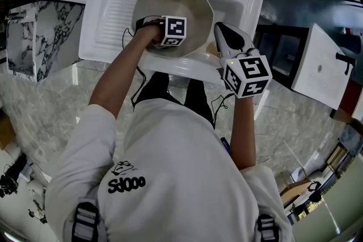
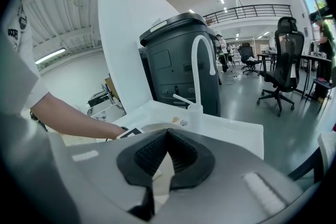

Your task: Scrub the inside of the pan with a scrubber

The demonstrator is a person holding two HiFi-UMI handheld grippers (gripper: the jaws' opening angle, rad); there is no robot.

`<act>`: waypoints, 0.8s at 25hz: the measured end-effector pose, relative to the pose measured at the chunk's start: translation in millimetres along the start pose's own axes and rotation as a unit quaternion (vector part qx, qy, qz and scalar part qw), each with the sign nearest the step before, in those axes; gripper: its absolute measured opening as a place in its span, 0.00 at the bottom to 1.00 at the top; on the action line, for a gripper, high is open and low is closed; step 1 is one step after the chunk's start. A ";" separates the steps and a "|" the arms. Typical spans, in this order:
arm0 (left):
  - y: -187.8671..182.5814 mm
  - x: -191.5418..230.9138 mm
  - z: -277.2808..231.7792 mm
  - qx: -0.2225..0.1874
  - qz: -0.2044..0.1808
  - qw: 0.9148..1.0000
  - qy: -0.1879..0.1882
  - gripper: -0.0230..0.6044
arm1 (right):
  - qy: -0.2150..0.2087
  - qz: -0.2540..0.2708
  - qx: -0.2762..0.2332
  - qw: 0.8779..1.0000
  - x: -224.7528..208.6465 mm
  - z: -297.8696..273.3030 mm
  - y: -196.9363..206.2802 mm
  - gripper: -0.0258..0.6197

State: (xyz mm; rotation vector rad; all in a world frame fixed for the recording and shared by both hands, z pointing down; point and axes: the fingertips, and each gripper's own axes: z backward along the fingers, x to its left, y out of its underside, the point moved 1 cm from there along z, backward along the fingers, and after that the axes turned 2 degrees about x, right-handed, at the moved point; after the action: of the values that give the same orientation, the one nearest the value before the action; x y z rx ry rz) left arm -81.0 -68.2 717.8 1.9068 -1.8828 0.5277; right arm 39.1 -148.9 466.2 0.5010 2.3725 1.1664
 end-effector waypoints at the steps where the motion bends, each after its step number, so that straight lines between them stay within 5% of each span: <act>1: 0.6 -1.5 0.3 0.001 0.001 1.000 0.005 0.15 | -0.001 0.001 0.000 1.000 1.7 0.1 -0.2 0.05; 14: 17.0 -41.7 20.9 0.025 -0.013 0.996 0.087 0.14 | -0.007 -0.001 -0.007 1.000 13.8 1.6 -1.2 0.05; 20: 41.5 -31.2 19.7 0.088 0.006 0.994 0.069 0.14 | -0.010 0.000 -0.007 1.000 16.5 -0.5 -3.0 0.05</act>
State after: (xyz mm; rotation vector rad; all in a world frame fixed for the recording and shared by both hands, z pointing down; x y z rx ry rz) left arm -123.4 -52.6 685.5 1.9120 -1.8127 0.8324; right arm 24.8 -142.7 460.2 0.5062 2.3455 1.1735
